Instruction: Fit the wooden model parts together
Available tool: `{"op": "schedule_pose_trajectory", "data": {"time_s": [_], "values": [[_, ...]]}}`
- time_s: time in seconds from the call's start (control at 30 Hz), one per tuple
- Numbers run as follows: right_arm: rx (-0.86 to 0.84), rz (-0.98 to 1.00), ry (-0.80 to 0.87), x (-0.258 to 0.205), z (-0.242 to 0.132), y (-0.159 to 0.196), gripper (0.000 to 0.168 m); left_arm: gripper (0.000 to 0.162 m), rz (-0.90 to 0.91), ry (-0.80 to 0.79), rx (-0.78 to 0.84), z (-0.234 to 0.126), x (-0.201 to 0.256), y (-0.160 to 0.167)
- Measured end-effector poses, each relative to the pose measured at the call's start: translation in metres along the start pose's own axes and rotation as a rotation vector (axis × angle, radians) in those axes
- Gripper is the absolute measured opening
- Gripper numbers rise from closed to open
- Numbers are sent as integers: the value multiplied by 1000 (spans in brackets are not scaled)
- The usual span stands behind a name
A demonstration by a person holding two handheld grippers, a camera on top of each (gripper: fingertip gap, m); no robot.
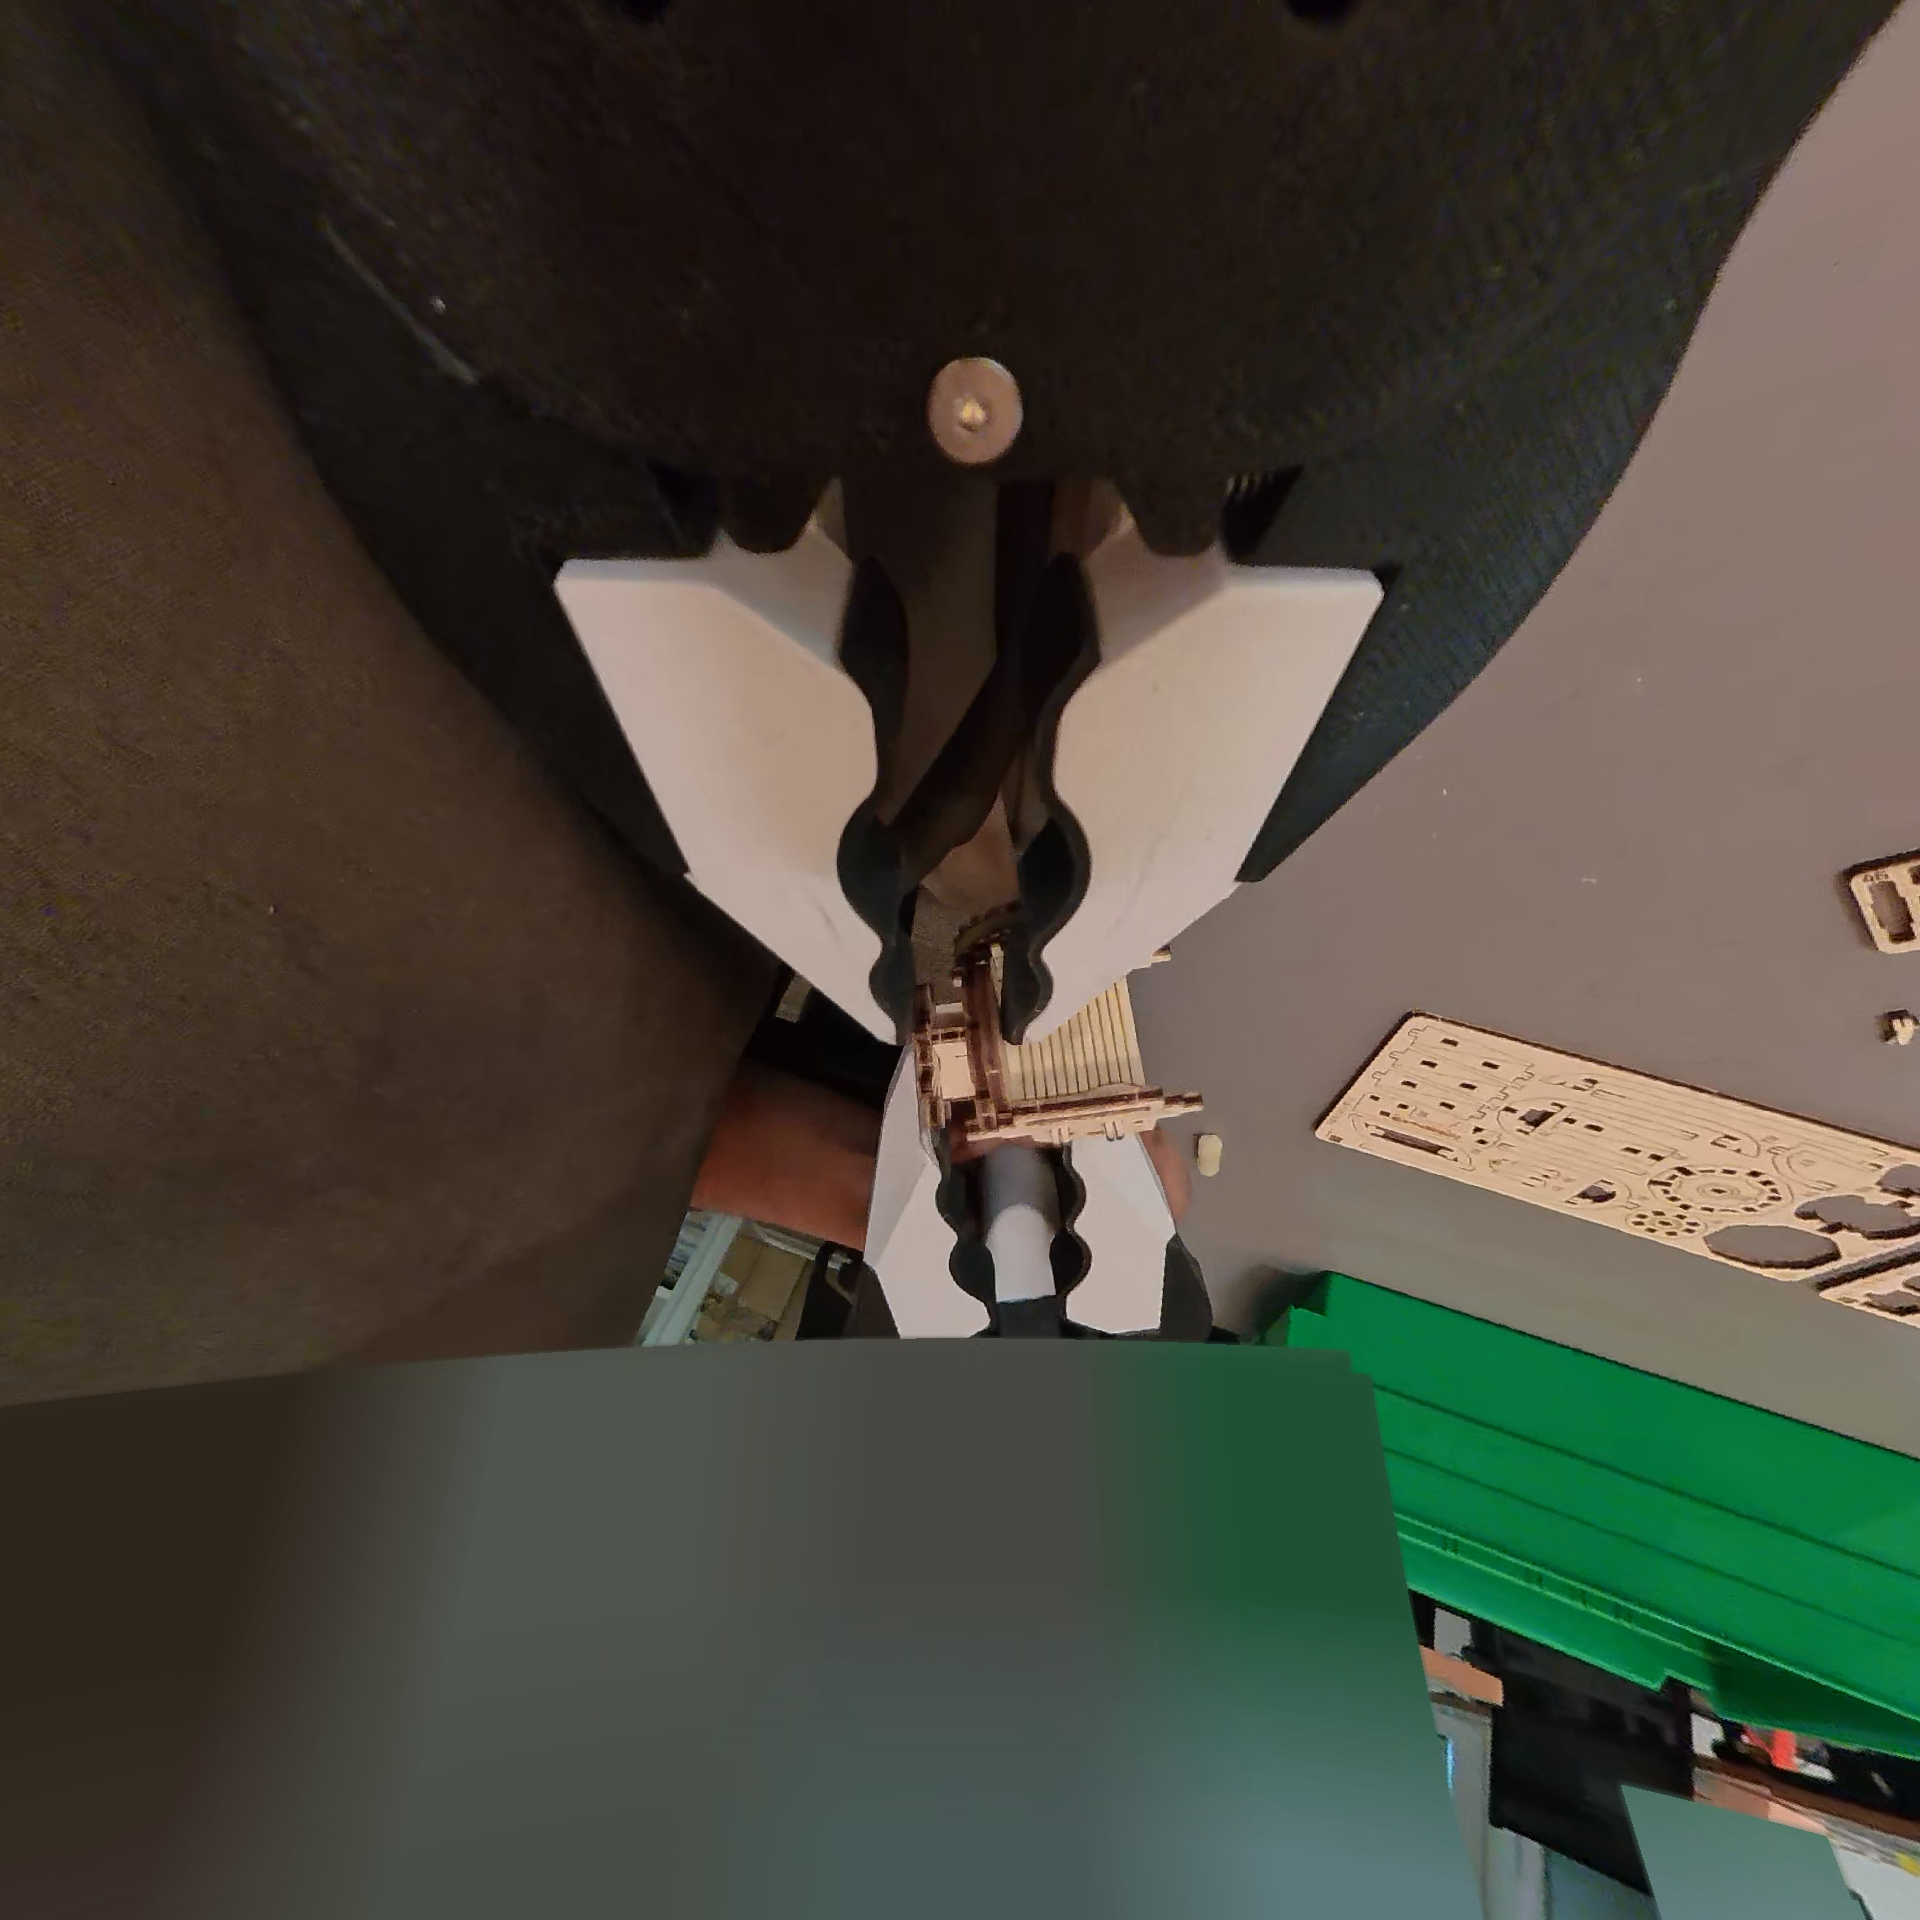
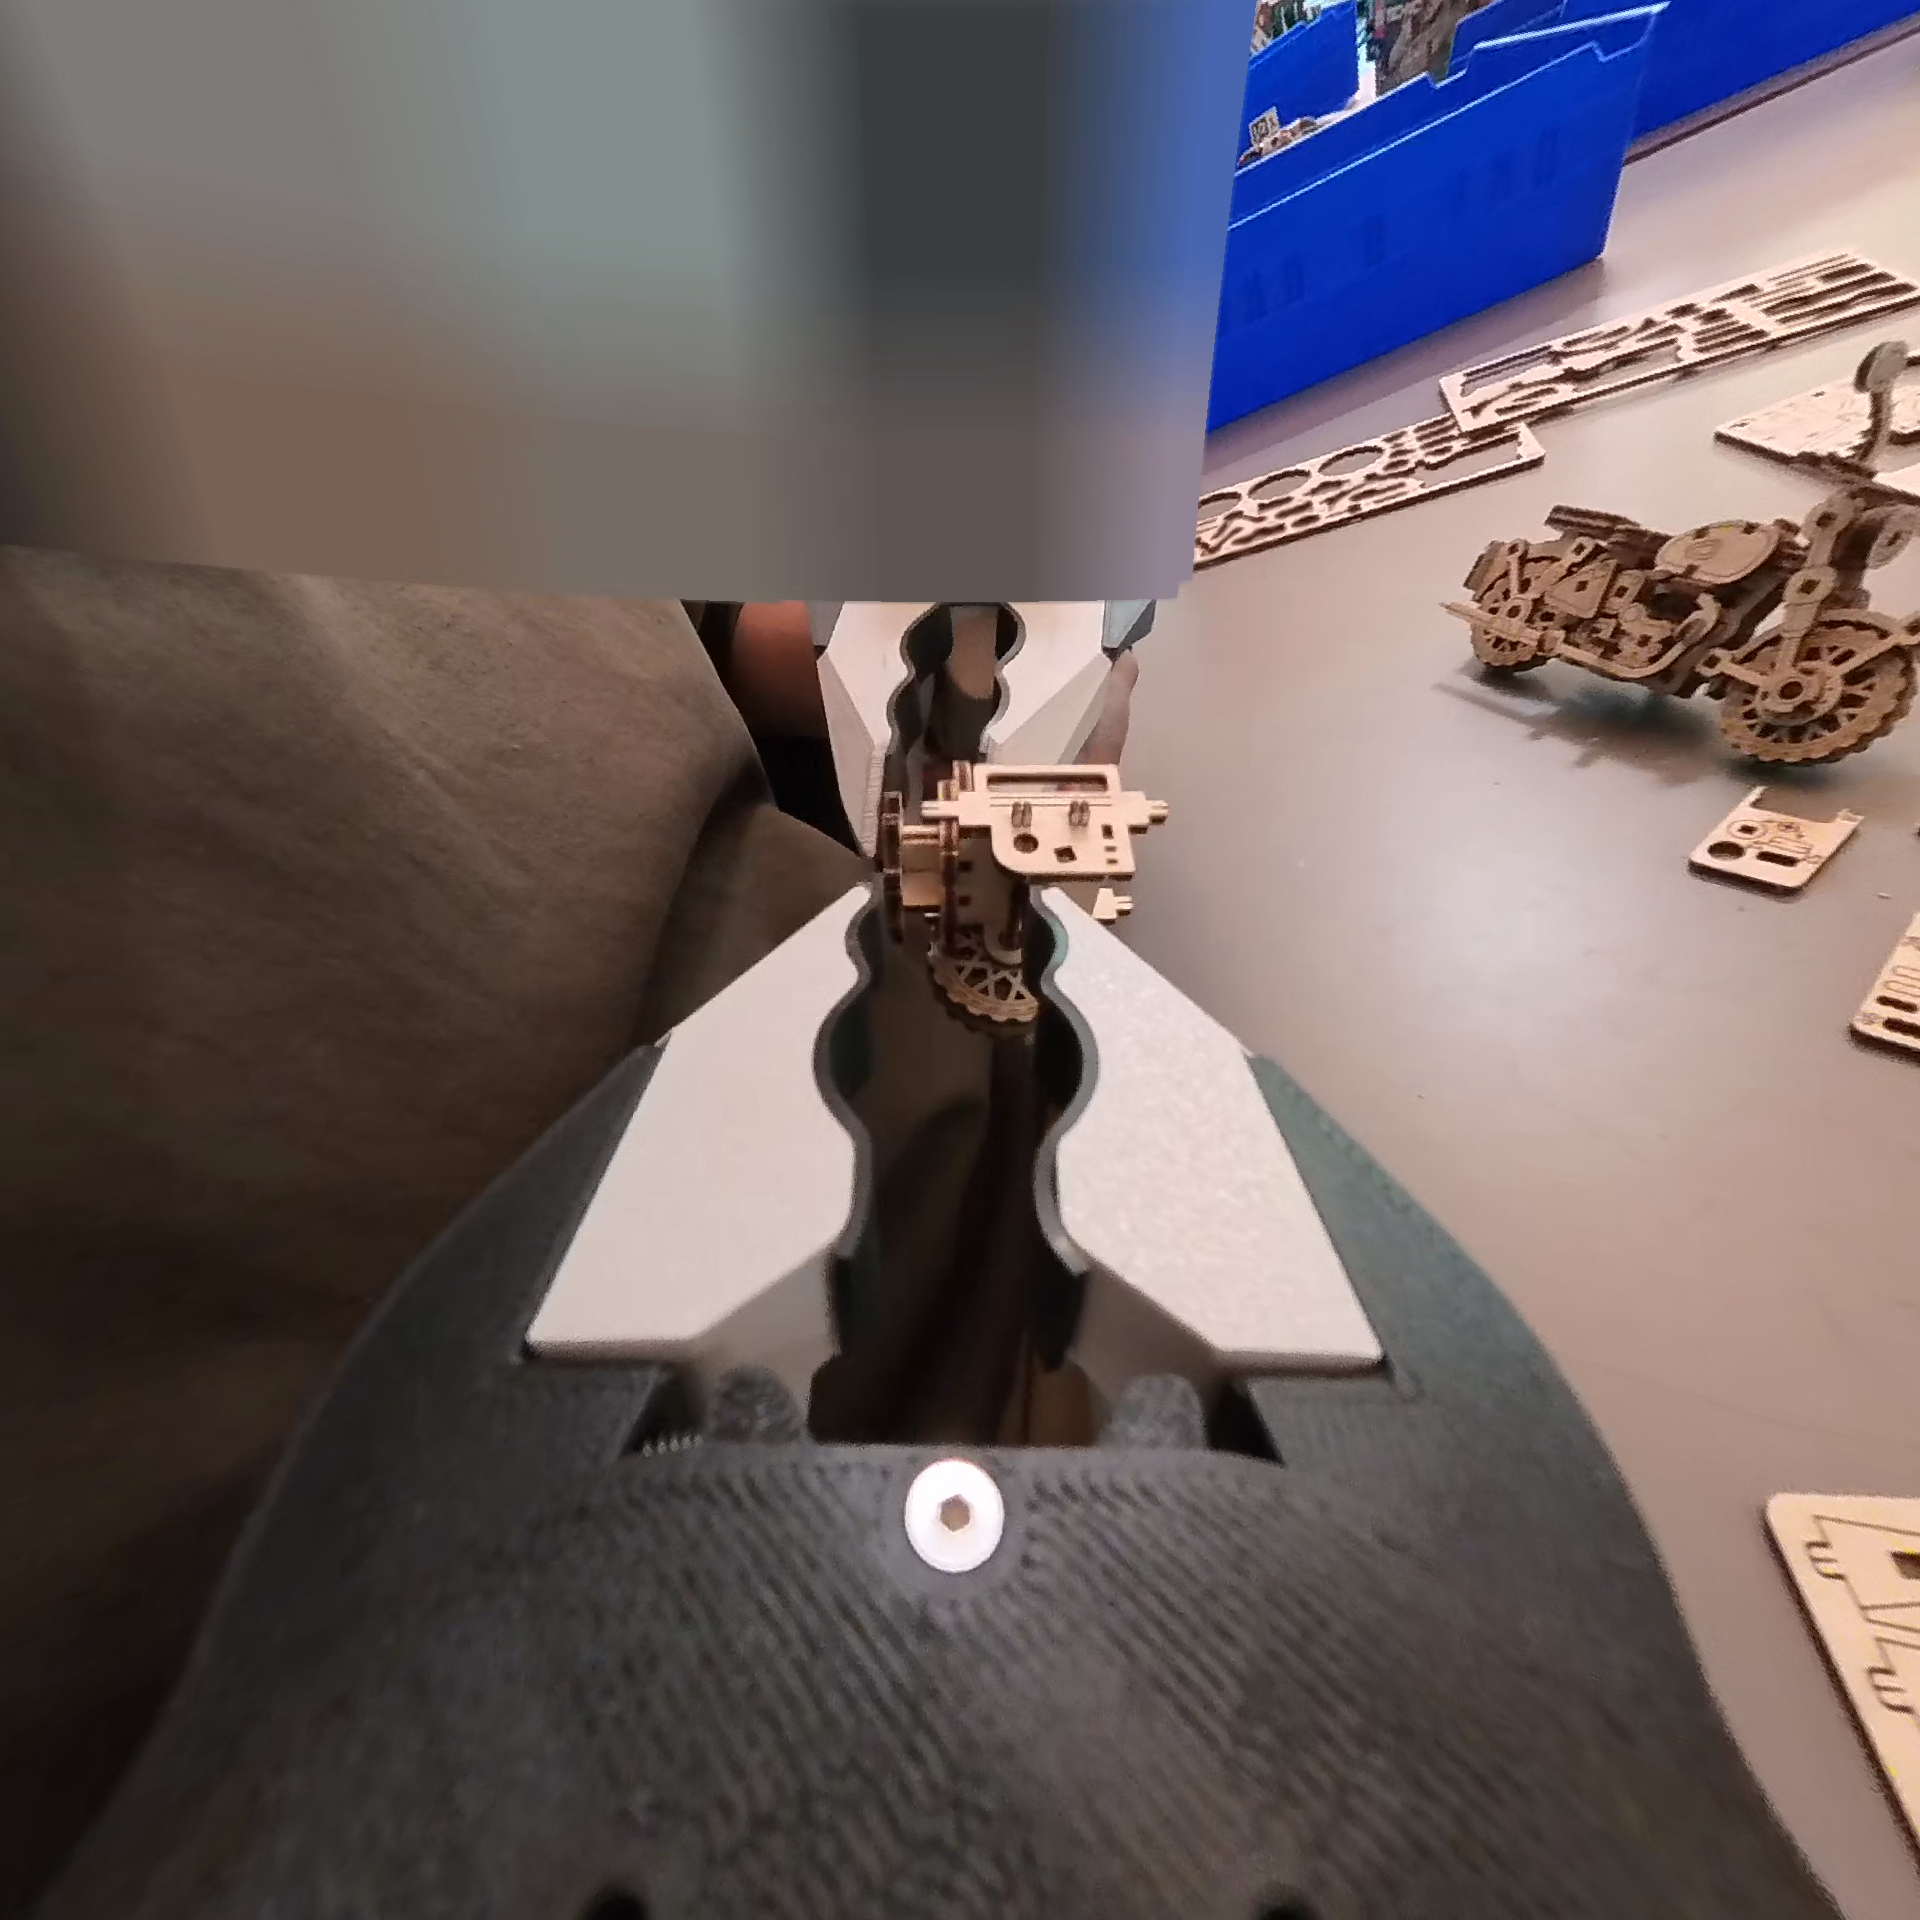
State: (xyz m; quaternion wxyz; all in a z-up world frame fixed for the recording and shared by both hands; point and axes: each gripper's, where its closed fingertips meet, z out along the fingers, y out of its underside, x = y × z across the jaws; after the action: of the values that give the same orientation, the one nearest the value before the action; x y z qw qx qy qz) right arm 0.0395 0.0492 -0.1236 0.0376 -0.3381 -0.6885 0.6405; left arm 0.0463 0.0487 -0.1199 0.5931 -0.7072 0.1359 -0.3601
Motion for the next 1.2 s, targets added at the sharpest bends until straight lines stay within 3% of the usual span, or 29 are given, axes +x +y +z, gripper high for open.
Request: {"op": "schedule_pose_trajectory", "data": {"time_s": [0.43, 1.2], "values": [[23, 45, 37, 9, -1, -4, 24, 14, -93, -12, 25, -1, -7, -5], [41, 54, 39, 11, -1, -5, 24, 14, -81, -45, 10, 1, -9, -4]]}}
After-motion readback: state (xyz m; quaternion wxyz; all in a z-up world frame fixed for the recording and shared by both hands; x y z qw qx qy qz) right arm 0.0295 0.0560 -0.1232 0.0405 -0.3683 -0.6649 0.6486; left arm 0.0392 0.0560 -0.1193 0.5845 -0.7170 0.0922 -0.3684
